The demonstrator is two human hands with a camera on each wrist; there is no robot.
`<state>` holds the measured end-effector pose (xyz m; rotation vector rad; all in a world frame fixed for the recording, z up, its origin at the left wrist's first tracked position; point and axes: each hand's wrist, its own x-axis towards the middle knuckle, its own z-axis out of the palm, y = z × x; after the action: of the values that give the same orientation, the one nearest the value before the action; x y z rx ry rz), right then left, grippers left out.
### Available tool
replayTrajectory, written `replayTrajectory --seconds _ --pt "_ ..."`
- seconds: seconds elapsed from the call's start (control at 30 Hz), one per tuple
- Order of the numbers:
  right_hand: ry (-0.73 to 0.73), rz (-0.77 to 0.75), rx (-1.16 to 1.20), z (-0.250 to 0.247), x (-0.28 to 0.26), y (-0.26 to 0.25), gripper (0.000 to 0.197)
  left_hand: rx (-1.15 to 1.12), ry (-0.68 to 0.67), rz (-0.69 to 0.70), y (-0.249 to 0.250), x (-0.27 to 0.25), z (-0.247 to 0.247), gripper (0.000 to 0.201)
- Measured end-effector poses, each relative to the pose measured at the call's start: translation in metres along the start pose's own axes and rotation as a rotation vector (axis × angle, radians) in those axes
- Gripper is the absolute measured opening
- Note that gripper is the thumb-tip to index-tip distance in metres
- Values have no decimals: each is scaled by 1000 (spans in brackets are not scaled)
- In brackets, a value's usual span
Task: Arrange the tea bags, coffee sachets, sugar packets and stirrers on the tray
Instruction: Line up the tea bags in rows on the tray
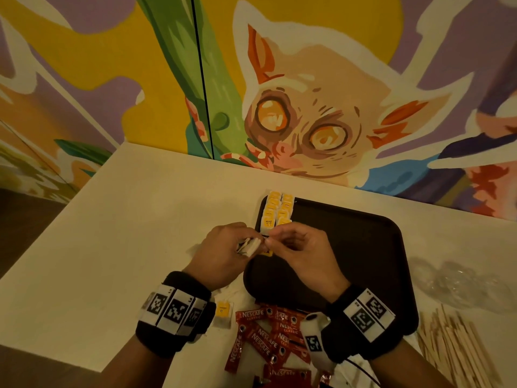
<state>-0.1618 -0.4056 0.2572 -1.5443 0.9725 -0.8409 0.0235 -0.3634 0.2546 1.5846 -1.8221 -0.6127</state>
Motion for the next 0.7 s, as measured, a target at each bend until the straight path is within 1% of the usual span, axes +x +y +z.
replayTrajectory --seconds 0.17,0.33,0.53,0.6,0.7 --pt "-12 14 71 -1 -1 -4 20 14 -39 3 1 0 0 7" --pt "28 77 259 -1 1 -10 20 -18 -57 31 5 1 -4 6" --pt "64 184 358 -3 4 -14 19 -67 -72 129 13 0 -7 7" --pt "56 235 390 -2 6 -12 17 -96 -70 162 16 0 -8 10" --pt "13 324 420 -2 7 -8 16 -143 -20 190 20 -1 -11 10"
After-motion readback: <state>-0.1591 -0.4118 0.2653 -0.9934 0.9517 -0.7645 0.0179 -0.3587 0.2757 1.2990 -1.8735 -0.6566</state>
